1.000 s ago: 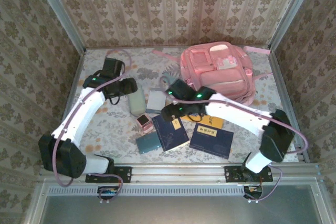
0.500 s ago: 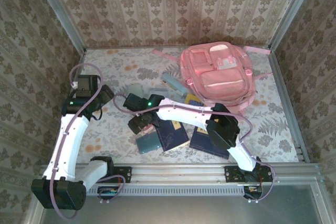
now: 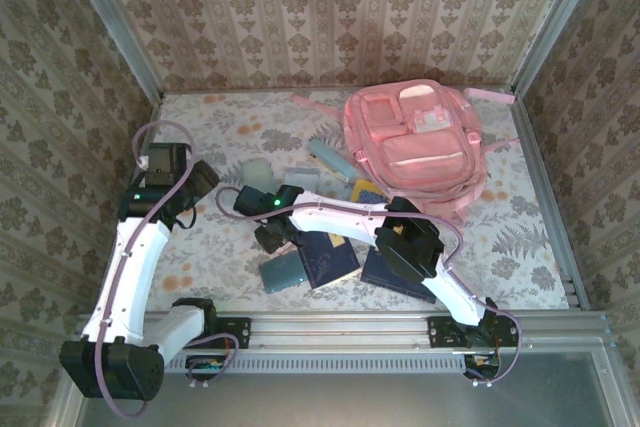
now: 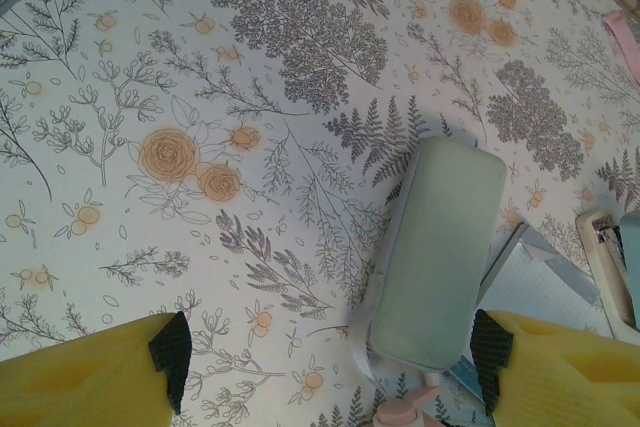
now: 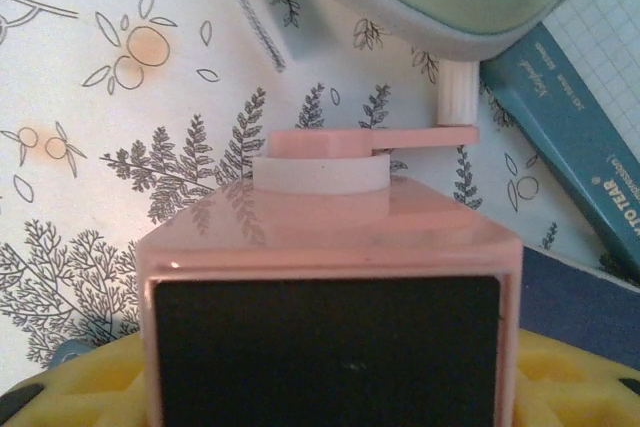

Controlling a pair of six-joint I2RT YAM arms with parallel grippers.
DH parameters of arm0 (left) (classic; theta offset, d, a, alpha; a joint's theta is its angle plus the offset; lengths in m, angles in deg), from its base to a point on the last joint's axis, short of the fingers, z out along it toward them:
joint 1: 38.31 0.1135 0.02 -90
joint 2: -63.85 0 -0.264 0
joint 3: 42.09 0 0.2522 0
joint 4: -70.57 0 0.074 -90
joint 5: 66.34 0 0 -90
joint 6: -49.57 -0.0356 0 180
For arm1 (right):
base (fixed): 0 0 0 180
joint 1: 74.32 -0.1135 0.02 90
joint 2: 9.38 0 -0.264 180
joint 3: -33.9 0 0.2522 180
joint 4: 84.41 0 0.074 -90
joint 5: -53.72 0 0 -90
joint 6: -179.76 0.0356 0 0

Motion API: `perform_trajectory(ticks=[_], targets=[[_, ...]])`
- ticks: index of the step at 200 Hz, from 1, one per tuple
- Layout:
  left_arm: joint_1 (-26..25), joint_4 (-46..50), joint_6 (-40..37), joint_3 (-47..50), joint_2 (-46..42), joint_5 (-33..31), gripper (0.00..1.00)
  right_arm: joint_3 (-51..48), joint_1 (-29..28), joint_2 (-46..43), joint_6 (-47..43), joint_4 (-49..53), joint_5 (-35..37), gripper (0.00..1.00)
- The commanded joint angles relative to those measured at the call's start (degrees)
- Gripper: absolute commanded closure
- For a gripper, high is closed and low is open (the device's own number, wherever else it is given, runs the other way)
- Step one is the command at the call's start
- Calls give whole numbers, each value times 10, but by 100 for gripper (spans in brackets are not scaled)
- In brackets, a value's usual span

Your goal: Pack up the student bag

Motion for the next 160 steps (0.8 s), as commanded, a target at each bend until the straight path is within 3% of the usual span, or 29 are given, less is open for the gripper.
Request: perform_trajectory(ticks=[1,36,73,114,130,160], targets=[[-7,-5,-2,-16,5,1,23,5,-2,-50,8,5,16,58],[-49,-18,-16,-57,32,-18,23,-81,27,-181,39,-43,8,59],[-160,-62,-92,-158,130,-24,22,-274,142,-379,98,-119,-16,62],[-293,-65,-245,-367,361,84,24,-462,354,-568,141,-149,-66,64],[-323,-32,-299,-478,465,142,24,-505,433,-614,149,-144,-80,65],[-355,36,-326,-713,654,251,25,-562,566,-669,167,-153,-115,68]])
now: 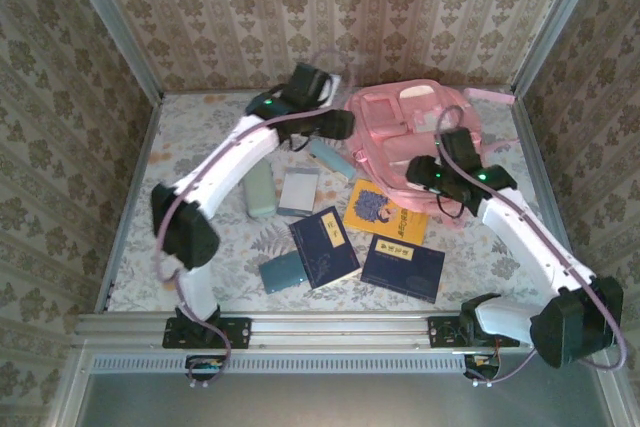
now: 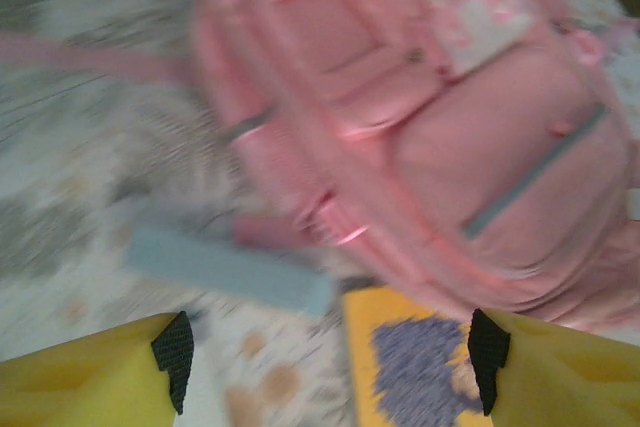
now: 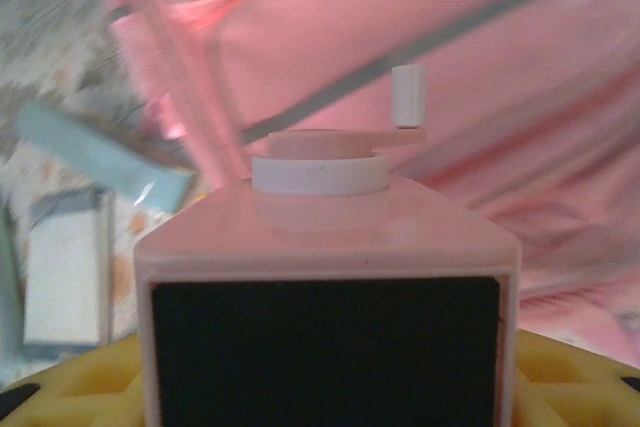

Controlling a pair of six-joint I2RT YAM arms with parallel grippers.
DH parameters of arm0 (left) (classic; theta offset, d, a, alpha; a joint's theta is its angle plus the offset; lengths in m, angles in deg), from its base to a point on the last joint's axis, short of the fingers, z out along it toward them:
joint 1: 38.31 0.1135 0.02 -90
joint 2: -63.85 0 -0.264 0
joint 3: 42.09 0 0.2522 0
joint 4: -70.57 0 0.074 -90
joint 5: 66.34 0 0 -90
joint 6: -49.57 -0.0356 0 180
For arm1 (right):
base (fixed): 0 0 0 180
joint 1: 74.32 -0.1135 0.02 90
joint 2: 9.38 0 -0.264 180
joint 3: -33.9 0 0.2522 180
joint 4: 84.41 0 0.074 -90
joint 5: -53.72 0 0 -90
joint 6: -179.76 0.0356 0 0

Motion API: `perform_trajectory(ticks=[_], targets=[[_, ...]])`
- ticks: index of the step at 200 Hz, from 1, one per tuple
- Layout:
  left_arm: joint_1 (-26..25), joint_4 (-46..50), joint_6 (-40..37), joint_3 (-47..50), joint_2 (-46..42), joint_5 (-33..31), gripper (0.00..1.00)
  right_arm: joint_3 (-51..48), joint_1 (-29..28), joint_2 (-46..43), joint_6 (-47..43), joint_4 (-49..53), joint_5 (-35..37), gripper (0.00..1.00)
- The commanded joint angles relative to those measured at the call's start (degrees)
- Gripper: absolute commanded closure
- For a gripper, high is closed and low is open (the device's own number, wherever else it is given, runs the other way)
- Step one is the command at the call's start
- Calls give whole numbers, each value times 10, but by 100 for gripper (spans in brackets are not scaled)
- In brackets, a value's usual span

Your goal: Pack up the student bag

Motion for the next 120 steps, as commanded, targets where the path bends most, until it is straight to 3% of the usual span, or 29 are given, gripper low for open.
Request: perform_trajectory(ticks=[1,25,68,120], targets=[[-20,77,-70,-158,109,120,25,-29,69,-43,30,-12,-45,68],[-29,68,-49,-284,229,207,25,-61,127,-68,50,-24,-49,67],[-40,-40,5,-338,337,285,24,-82,160,-99,58,-24,-17,62],[-70,-57,6,-360,387,256,21,-141,193,-148,74,-6,67,58]])
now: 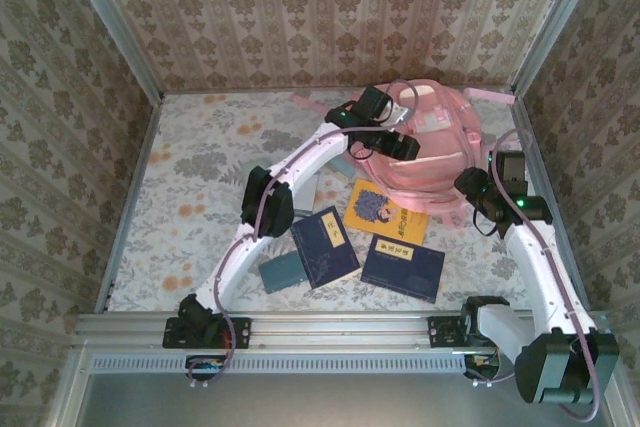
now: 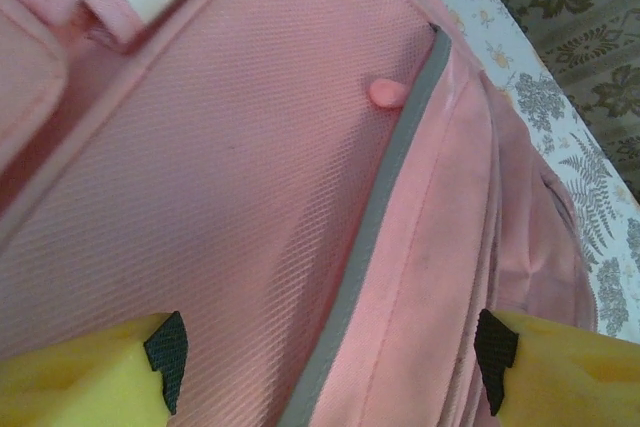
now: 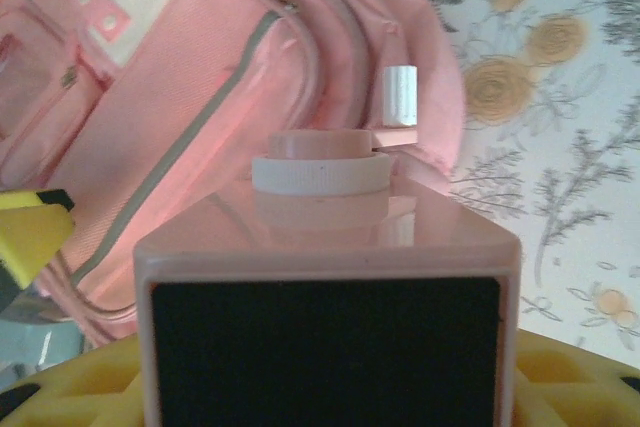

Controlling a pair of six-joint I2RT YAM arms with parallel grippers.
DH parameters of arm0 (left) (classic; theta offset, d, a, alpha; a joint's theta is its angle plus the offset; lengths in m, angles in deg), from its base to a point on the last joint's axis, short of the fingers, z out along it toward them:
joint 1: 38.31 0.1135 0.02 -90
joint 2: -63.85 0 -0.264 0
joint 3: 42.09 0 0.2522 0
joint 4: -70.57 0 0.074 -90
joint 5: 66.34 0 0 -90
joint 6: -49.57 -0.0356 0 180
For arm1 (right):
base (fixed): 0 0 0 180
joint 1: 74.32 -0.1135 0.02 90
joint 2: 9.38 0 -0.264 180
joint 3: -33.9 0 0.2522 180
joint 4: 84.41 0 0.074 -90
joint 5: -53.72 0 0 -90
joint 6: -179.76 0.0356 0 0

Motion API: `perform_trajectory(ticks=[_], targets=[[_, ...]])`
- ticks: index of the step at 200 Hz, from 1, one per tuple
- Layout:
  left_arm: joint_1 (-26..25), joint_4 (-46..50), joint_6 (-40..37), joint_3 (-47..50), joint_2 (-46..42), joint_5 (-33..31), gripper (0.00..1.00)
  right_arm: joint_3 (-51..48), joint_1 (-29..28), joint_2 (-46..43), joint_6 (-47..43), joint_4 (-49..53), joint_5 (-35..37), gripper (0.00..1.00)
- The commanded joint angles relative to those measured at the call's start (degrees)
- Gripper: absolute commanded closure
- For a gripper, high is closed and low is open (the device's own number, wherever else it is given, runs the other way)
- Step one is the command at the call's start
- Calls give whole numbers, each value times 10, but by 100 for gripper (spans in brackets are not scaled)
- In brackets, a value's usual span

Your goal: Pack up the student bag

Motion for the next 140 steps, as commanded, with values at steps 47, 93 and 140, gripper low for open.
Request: perform_trajectory(ticks=[47,93,140], targets=[[-38,11,7,-42,51,-8,20,-71,46,-27,24,-17,42,58],[-57,79,-30,-33,51,-36,21,-96,57,-4,32,-59,10,57],[-61,64,7,-10,40,56,37,-103,57,13,33,-75,-14,58]])
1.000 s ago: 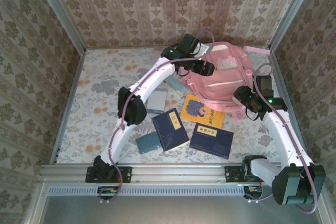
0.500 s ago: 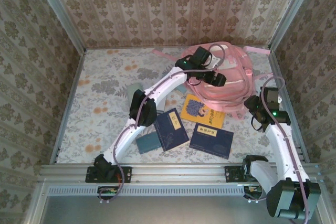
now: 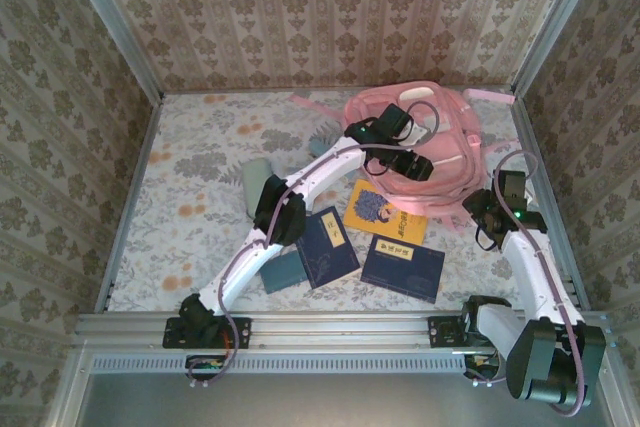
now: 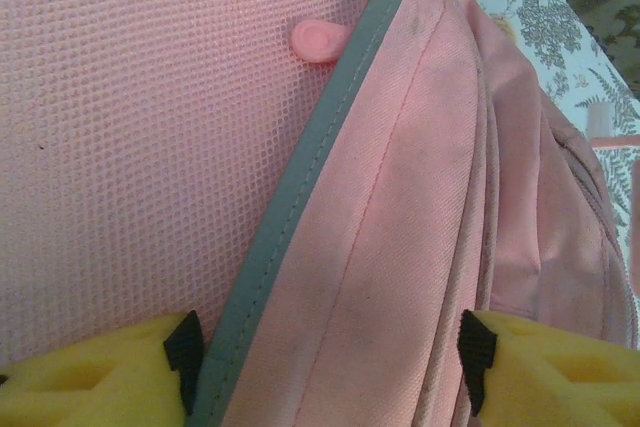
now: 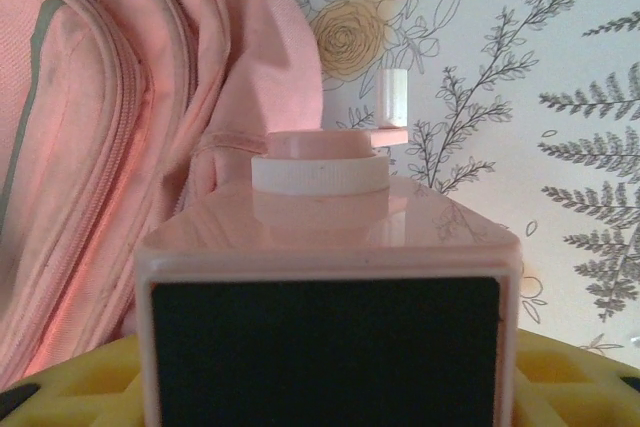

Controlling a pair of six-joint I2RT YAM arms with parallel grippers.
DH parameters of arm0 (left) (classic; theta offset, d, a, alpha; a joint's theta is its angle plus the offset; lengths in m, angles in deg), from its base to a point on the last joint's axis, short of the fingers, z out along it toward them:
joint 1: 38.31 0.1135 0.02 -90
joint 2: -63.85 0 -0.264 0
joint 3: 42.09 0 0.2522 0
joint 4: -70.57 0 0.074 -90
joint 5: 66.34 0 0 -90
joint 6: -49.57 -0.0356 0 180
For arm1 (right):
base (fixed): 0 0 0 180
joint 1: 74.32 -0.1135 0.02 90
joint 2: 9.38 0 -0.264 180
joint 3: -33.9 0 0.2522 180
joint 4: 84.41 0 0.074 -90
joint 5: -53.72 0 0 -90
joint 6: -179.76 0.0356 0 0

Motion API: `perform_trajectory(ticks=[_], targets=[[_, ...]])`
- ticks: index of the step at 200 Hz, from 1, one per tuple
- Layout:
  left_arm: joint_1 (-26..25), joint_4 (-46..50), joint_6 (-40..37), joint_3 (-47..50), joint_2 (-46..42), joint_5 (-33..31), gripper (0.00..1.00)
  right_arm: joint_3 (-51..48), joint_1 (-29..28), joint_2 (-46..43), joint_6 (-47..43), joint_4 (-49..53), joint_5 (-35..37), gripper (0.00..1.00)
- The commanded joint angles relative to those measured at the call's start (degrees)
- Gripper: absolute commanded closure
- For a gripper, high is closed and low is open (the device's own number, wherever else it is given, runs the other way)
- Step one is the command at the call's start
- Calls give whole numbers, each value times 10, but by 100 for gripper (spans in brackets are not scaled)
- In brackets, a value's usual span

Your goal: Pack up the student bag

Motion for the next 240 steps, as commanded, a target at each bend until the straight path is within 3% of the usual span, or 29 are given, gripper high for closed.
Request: perform_trajectory(ticks=[1,31,91,144,196,240], targets=[[-12,38,26,22,-3,77,38,-5,2,0,5,-29,-17,58],[-16,15,62,36,-8,166,61,-9,2,5,5,-39,-34,58],[-22,-4,59,72,-35,156,100,-18,2,27,1,-59,-51,62],[1,-27,58,65,-105,56,100,10,1,-40,2,-6,-17,62],[41,-95,123,18,-156,28,100,62,-26,-127,30,58,9,63],[73,-151,186,-19,-155,26,100,74,-33,-148,47,46,-18,64]])
